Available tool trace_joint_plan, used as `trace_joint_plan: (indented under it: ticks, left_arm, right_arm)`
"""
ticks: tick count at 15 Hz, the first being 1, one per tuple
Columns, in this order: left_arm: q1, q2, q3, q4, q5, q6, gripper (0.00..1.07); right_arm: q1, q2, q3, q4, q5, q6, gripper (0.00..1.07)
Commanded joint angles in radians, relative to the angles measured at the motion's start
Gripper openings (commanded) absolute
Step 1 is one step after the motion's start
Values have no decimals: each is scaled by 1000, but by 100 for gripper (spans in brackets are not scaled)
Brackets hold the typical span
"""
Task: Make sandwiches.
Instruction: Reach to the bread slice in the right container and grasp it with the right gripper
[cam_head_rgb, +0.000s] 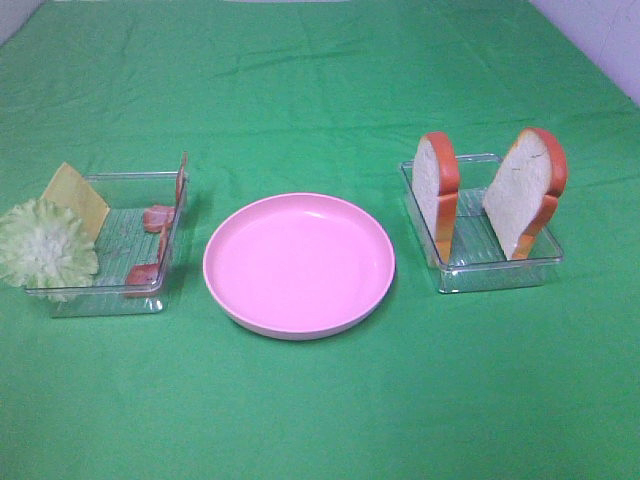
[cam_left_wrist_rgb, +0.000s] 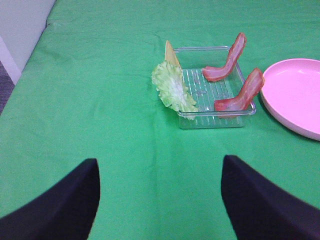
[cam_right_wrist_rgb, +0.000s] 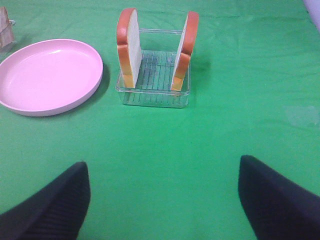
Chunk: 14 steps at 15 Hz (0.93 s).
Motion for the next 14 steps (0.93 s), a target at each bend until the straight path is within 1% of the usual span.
trace_joint_plan:
  ticks: [1, 14]
  left_arm:
    - [2, -17, 2, -3, 2, -6, 67]
    - [2, -17, 2, -3, 2, -6, 67]
  right_arm:
    - [-6, -22, 2, -1, -3, 3, 75]
    - [-6, -22, 2, -1, -3, 3, 75]
